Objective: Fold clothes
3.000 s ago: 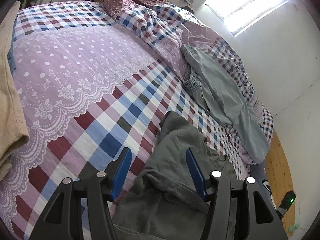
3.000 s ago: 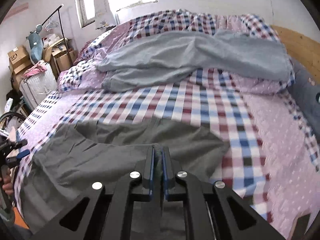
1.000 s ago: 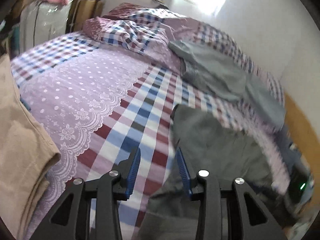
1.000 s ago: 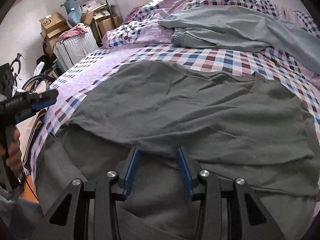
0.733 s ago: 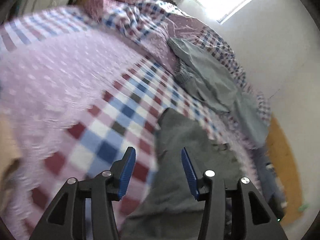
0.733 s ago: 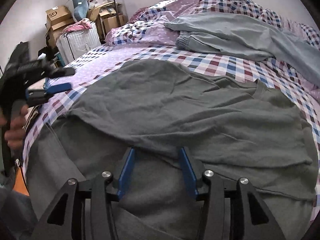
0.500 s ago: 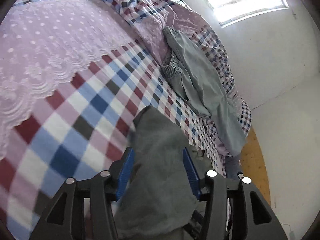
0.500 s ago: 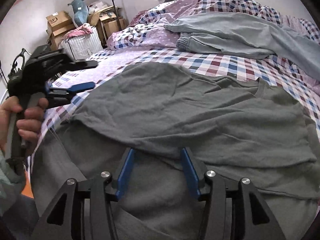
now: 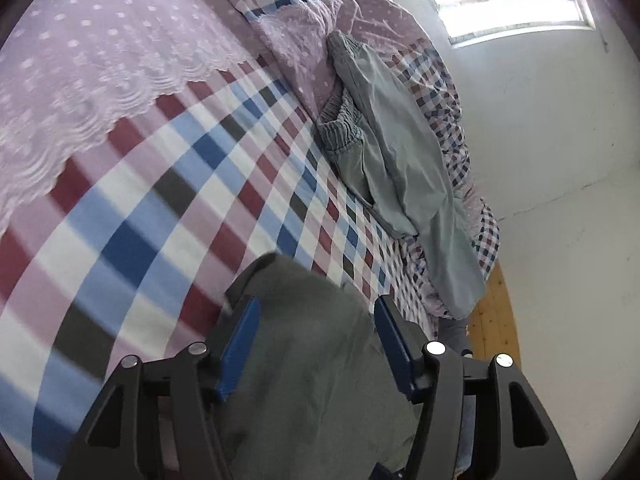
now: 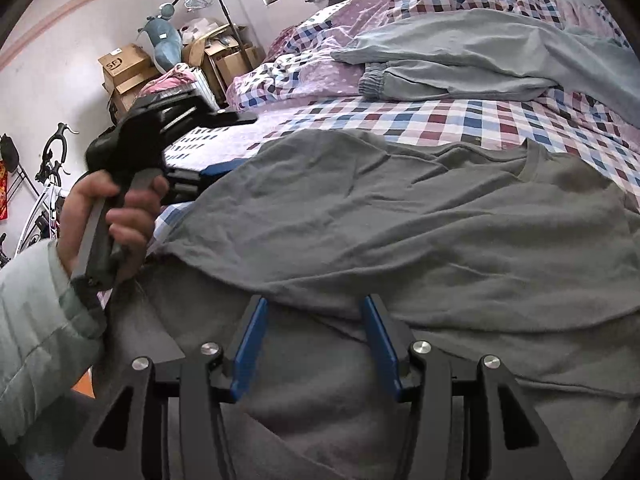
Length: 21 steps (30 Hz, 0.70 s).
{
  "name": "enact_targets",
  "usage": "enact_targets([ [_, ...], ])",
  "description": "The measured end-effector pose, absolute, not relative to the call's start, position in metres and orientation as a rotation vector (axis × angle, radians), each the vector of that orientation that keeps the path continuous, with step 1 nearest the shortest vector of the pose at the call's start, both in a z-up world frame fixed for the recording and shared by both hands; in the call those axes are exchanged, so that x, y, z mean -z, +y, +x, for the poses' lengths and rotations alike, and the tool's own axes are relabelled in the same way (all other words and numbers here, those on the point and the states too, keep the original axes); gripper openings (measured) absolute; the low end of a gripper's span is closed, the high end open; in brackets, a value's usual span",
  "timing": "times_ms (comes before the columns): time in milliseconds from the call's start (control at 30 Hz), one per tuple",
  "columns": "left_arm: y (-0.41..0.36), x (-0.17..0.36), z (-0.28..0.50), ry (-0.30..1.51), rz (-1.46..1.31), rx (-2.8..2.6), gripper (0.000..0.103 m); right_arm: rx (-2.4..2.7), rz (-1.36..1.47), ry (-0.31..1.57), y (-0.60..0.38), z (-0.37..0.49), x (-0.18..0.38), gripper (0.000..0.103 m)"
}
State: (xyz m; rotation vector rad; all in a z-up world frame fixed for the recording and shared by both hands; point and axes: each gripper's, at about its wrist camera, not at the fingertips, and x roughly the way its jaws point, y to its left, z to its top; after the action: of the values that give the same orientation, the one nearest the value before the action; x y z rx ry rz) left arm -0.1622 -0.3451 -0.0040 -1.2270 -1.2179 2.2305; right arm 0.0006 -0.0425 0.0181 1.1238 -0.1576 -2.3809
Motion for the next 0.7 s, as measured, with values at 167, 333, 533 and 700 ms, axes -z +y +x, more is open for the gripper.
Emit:
enact_targets([
  [167, -0.343, 0.003, -0.173, -1.119, -1.387, -2.345, 0.063, 2.362, 1.124, -0.183, -0.039, -0.001, -0.019, 0.054],
  [333, -0.343, 0.004, -0.179, -1.123, -1.415, -2.370, 0.063, 2.347, 1.121, -0.198, -0.036, -0.002, -0.018, 0.054],
  [533, -0.344, 0.015, -0.187, -1.175, -1.391, -2.347, 0.033, 2.335, 1.119, -0.220, -0.034, -0.002, -0.018, 0.054],
  [700, -0.343, 0.012, -0.185, -1.174, -1.321, -2.384, 0.005, 2.334, 1.118, -0.217, -0.034, -0.001, -0.018, 0.054],
])
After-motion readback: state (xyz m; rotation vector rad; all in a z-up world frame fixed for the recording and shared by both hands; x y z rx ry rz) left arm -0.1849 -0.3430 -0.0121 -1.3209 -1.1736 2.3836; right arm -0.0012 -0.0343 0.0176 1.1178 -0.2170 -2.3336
